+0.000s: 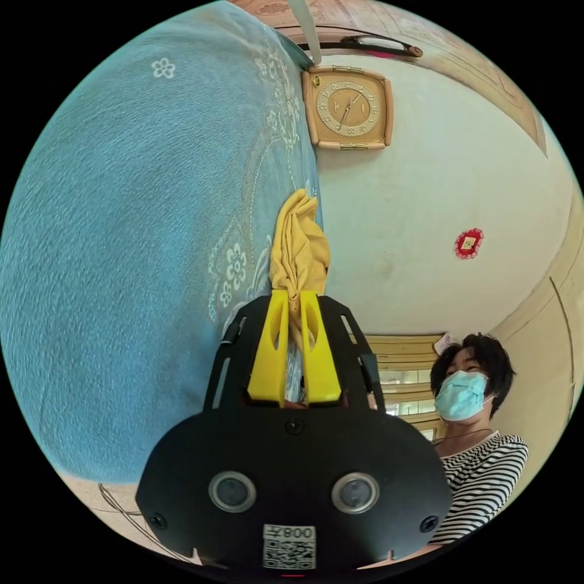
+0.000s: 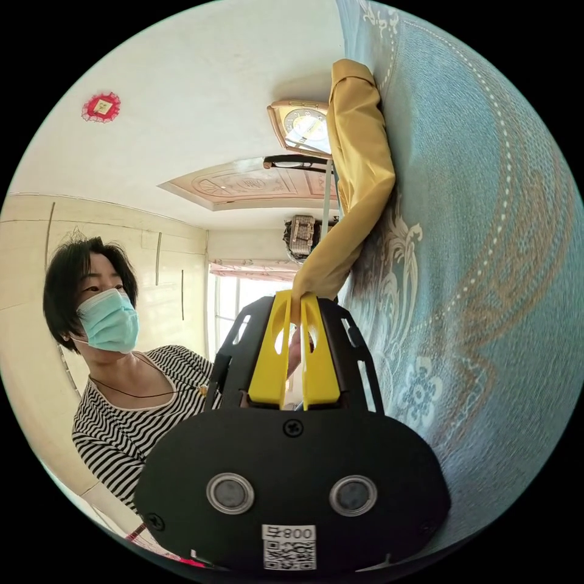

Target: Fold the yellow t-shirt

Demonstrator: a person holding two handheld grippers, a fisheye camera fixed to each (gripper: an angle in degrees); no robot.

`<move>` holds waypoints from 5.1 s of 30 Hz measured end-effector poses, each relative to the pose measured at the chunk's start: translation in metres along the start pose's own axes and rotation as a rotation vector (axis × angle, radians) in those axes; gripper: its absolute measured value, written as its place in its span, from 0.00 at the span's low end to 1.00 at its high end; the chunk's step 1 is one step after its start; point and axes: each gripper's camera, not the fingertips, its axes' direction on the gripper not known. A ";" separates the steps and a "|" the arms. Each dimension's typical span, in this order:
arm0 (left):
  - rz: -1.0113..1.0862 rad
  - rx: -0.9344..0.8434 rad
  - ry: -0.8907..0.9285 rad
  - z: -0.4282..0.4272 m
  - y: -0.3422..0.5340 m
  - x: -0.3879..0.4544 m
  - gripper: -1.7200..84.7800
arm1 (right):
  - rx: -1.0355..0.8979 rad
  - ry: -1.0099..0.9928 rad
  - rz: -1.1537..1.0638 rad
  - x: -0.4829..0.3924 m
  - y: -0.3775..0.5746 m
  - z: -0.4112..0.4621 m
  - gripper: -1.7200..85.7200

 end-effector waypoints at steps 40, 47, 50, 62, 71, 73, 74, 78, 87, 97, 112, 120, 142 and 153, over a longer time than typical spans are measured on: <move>-0.149 -0.076 0.062 -0.001 0.077 0.049 0.06 | 0.202 -0.018 0.367 0.073 0.072 0.145 0.06; -0.051 -0.095 0.002 -0.007 0.073 0.071 0.08 | 0.195 0.035 0.338 0.065 0.078 0.159 0.03; -0.031 -0.093 0.051 -0.002 0.061 0.072 0.12 | 0.184 0.077 0.308 0.054 0.080 0.162 0.02; 0.011 -0.199 -0.005 0.108 -0.020 0.099 0.16 | 0.179 0.096 0.256 0.022 0.102 0.188 0.02; 0.068 -0.250 -0.134 0.187 -0.031 0.145 0.09 | 0.177 0.093 0.250 -0.001 0.128 0.208 0.02; 0.079 -0.245 -0.163 0.197 -0.025 0.155 0.07 | 0.174 0.100 0.251 -0.008 0.134 0.212 0.02; 0.086 -0.248 -0.168 0.204 -0.020 0.162 0.06 | 0.173 0.101 0.249 -0.013 0.139 0.214 0.02; 0.128 -0.228 -0.159 0.217 0.005 0.190 0.05 | 0.158 0.130 0.225 -0.041 0.160 0.215 0.02; 0.273 -0.230 -0.068 0.250 0.097 0.296 0.05 | 0.152 0.188 0.079 -0.162 0.229 0.194 0.02; 0.412 -0.285 0.032 0.329 0.213 0.414 0.05 | 0.226 0.094 -0.094 -0.306 0.330 0.178 0.02; 0.586 -0.653 0.296 0.725 0.368 0.599 0.04 | 0.643 0.261 -0.402 -0.545 0.436 -0.033 0.02; 0.669 -0.798 0.286 0.955 0.454 0.648 0.05 | 0.822 0.584 -0.450 -0.651 0.461 -0.154 0.02; 0.471 -0.941 -0.097 1.194 0.499 0.484 0.05 | 0.876 0.539 -0.012 -0.513 0.464 -0.150 0.03; 0.559 -0.792 -0.129 1.202 0.514 0.490 0.05 | 0.933 0.516 -0.035 -0.536 0.471 -0.105 0.04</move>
